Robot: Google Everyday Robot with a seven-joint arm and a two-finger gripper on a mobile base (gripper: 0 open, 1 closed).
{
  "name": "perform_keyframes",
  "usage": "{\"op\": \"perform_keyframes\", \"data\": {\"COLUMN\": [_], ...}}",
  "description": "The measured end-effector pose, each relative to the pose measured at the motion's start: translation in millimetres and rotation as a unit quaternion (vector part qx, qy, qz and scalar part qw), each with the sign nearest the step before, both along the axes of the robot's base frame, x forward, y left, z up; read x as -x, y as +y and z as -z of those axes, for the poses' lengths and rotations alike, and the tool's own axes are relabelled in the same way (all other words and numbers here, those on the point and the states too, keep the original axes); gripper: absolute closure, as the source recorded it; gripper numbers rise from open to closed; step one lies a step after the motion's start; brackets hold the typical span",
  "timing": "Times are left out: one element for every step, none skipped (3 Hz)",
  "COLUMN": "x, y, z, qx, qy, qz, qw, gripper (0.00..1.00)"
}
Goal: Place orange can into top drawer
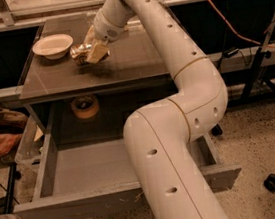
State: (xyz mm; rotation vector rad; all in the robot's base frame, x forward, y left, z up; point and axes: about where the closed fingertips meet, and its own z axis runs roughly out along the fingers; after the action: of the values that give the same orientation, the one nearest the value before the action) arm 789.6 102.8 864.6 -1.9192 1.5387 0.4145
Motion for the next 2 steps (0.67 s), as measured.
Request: {"op": "perform_keyframes", "data": {"x": [-0.2,-0.1], "y": [0.1,0.1], "z": [-0.5,-0.6], "qx": [0.000,0.000], "qy": [-0.001,-0.001], "qz": [0.000,0.000], "qw": [1.0000,1.0000], "gripper": [1.00,1.00]}}
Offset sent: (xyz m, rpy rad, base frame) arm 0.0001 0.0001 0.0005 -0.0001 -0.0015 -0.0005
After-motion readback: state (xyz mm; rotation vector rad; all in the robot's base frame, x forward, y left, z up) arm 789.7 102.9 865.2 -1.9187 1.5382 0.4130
